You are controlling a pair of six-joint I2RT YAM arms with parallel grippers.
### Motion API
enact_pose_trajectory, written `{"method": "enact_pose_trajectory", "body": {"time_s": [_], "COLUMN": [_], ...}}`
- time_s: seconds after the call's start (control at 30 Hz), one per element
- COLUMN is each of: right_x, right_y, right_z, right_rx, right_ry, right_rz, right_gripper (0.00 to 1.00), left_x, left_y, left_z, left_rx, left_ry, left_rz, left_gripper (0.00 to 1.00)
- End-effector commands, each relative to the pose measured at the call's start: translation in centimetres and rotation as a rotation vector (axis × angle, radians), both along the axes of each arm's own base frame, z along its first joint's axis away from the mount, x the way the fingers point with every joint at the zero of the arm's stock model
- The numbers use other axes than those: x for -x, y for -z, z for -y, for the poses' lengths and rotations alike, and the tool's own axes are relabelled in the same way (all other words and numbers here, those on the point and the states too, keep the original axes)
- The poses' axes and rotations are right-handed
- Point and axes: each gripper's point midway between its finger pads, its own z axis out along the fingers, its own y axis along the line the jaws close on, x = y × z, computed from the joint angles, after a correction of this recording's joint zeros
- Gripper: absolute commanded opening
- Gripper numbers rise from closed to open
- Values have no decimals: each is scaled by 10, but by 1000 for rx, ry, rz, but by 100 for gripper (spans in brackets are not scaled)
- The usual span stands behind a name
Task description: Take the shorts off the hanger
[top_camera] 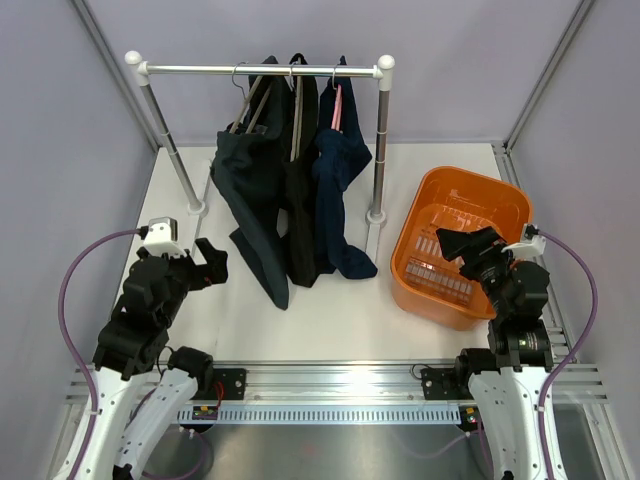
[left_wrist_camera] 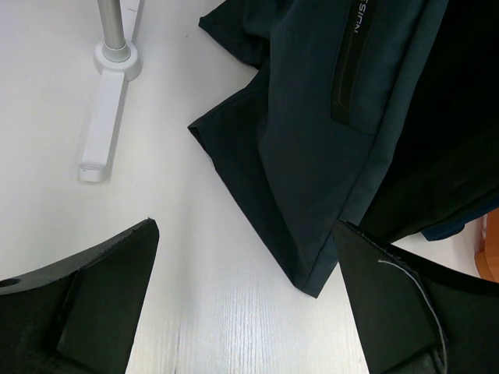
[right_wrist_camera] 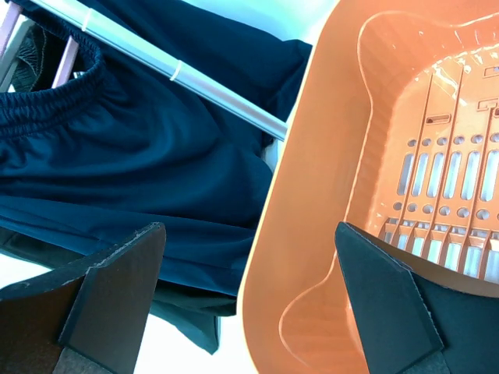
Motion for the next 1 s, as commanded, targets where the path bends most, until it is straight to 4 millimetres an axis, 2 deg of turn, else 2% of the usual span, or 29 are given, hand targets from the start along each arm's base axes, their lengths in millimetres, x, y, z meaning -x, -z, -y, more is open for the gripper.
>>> {"method": "enact_pose_trajectory", "body": {"time_s": [0.0,0.2,0.33,0.43,0.47,0.5,0.57,0.6,0.67,0.7,0.77,0.8,0.9,0.93,0.97], "right_x": [6,8,9,9,9,9,8,7,5,4,3,2,1,0,-1], "right_y": [-21,-24,-26,-25,-24,-23,-20,-19,-17,-15,-14,-15,-15,-15,-15], "right_z": [-3,-2,1,1,1,0,-1,-1,-1,0,1,2,4,6,6], "right_rx": [2,32,73,101,104,105,107,111,120,129,138,153,179,186,188], "right_ry": [-14,-15,-11,-17,-22,-25,-35,-37,-35,-34,-32,-34,-28,-21,-18], "right_rz": [60,72,63,60,59,60,55,56,47,44,33,36,25,21,21], "right_gripper": [99,100,99,100,99,99,99,99,99,99,100,99,100,99,99], "left_x": [-5,-5,-2,3,2,1,-11,-11,-22,-34,-48,-63,-87,-106,-116], "left_y": [-11,-10,-21,-54,-79,-93,-116,-146,-173,-193,-216,-232,-255,-265,-266], "left_z": [4,4,3,19,21,22,26,25,30,35,40,44,48,53,54], "left_rx": [30,29,35,52,67,75,80,95,115,122,130,126,78,57,9], "left_ry": [7,7,14,118,130,136,135,128,133,135,142,141,142,141,145], "left_rz": [47,41,81,163,211,233,256,310,349,363,398,408,434,433,424], "left_gripper": [99,99,99,99,99,99,99,99,99,99,99,99,98,98,97]}}
